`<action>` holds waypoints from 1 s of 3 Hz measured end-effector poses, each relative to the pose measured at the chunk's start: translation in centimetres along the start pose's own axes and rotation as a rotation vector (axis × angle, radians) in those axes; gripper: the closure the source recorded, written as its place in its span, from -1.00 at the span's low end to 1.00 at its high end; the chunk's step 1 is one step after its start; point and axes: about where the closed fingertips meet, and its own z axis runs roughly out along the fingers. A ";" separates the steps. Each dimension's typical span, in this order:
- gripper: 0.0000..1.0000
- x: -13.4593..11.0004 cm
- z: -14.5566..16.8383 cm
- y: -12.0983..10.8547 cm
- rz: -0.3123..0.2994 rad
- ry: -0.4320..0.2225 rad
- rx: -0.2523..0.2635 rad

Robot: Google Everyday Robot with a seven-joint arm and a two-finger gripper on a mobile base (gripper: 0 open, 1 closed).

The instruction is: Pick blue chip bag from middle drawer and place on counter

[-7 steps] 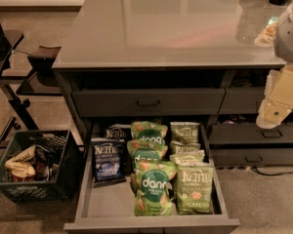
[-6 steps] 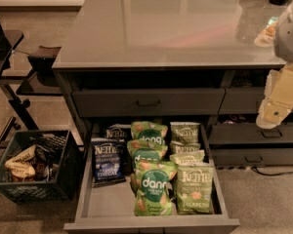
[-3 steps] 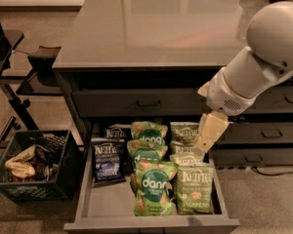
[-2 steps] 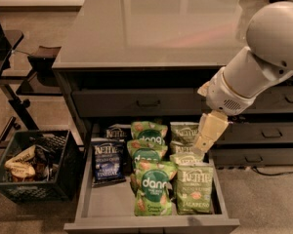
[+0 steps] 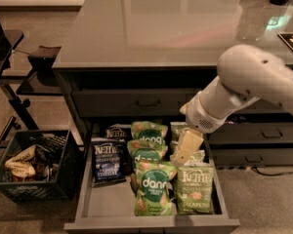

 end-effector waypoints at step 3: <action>-1.00 0.5 13.3 -3.5 0.166 -0.100 -0.172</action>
Offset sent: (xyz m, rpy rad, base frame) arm 0.0618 0.0466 -0.1566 0.2092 0.2417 -0.1424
